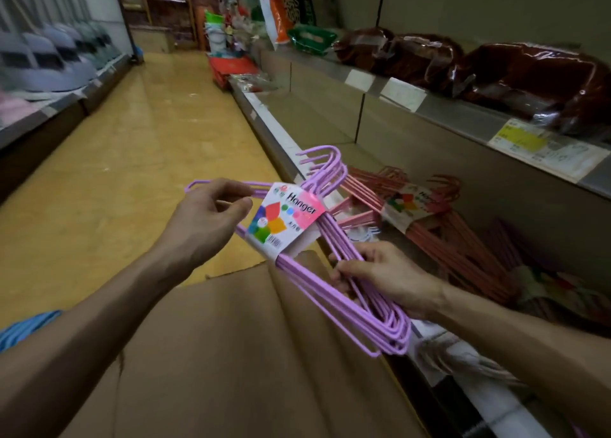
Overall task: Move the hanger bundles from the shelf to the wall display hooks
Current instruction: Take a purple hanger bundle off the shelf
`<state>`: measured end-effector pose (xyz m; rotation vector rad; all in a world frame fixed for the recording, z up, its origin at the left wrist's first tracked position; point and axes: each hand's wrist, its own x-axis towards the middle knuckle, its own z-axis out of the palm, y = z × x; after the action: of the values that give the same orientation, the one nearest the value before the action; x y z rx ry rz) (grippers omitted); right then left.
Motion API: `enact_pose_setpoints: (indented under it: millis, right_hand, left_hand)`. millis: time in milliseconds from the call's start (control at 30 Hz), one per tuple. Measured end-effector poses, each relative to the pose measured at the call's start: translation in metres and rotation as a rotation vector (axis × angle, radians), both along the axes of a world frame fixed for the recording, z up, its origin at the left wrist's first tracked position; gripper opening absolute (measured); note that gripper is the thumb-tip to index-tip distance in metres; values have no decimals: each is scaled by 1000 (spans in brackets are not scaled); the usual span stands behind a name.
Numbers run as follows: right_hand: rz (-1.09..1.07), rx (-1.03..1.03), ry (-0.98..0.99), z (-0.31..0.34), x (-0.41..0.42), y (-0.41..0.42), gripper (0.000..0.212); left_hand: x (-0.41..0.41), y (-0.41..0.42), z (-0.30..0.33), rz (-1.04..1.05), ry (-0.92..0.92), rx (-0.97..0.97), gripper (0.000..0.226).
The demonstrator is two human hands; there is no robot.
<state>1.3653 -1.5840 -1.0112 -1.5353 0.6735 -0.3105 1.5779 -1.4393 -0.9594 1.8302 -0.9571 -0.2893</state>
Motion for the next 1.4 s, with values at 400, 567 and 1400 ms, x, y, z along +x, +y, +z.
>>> enact_pose_setpoints:
  millis: [400,567,1400]
  right_hand:
    - [281,-127,118,18,51,150,16]
    - [284,-174,106,18,69,202,15]
    - [216,475,65,-3,94,284,51]
  left_hand:
    - [41,98,0,14,-202,444,59]
    - [49,124,3,46,-273,404,32]
    - [57,171,-1,-106,-154,-17,13]
